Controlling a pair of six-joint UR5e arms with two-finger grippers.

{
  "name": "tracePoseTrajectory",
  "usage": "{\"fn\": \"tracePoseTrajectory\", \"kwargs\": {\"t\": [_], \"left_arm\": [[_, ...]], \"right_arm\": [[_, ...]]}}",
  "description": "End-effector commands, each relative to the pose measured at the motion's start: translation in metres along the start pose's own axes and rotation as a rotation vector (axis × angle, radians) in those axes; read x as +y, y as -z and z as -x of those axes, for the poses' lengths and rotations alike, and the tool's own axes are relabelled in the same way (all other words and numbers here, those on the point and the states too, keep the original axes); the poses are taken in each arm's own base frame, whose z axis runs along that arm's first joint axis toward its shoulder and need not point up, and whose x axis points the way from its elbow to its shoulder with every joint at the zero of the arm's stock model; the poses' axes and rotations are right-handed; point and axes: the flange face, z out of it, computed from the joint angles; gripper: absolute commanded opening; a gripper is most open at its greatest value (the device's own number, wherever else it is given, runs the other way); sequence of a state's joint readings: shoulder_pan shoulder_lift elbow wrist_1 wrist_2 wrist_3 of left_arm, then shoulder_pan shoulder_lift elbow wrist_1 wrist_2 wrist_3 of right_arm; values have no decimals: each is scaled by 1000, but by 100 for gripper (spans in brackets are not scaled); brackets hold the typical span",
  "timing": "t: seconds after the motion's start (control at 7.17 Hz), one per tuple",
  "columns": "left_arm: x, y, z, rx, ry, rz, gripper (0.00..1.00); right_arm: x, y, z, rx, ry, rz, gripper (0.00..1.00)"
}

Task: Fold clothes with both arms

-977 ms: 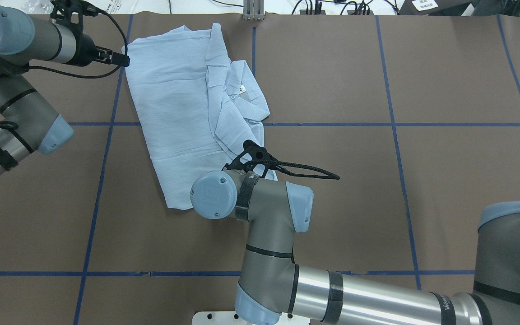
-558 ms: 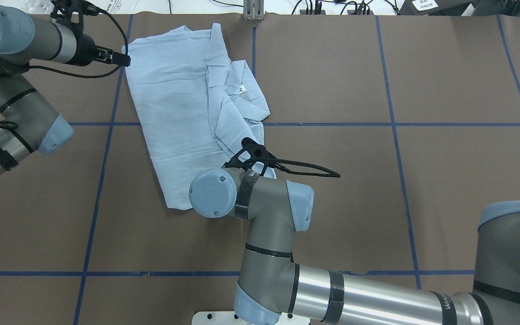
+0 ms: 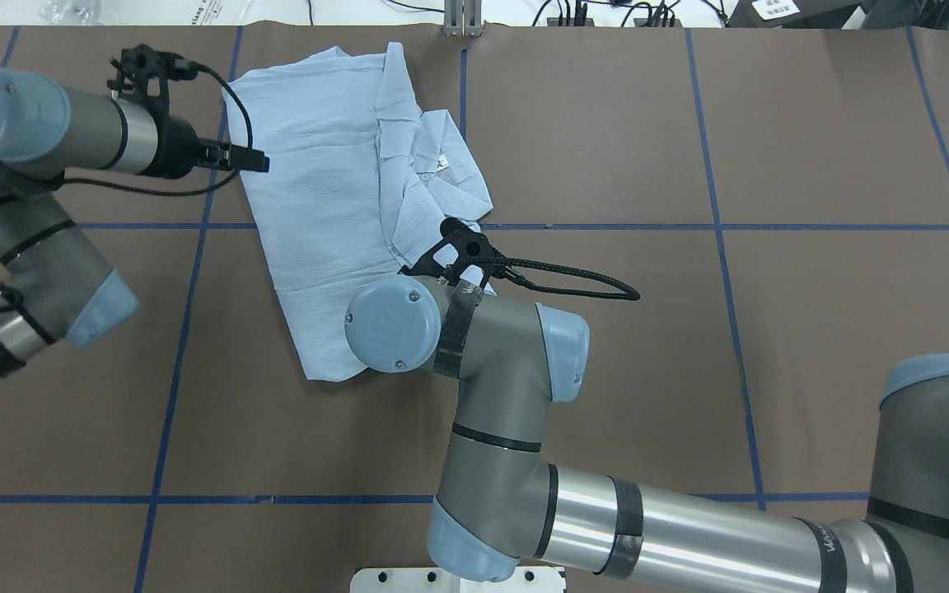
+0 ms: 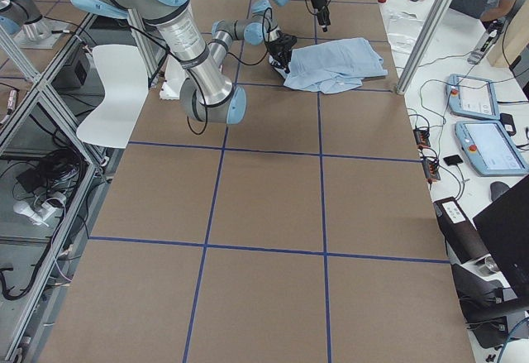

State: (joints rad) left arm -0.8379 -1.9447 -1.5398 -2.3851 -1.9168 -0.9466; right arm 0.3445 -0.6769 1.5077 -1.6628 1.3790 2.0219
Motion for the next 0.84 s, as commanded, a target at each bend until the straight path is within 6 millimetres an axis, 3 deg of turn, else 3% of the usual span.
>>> {"fn": "tracePoseTrajectory", "kwargs": {"t": [0.0, 0.28, 0.42, 0.56, 0.7], "left_arm": [[97, 33, -47, 76, 101, 53, 100], [166, 16, -82, 54, 228, 65, 97], [192, 4, -96, 38, 275, 68, 83], [199, 0, -101, 39, 284, 78, 71], [206, -2, -105, 39, 290, 91, 65]], "right_arm": [[-5, 4, 2, -14, -6, -9, 0], [-7, 5, 3, -16, -7, -11, 0], [-8, 6, 3, -19, -9, -10, 0], [-9, 6, 4, -20, -10, -12, 0], [-10, 6, 4, -20, -11, -13, 0]]}}
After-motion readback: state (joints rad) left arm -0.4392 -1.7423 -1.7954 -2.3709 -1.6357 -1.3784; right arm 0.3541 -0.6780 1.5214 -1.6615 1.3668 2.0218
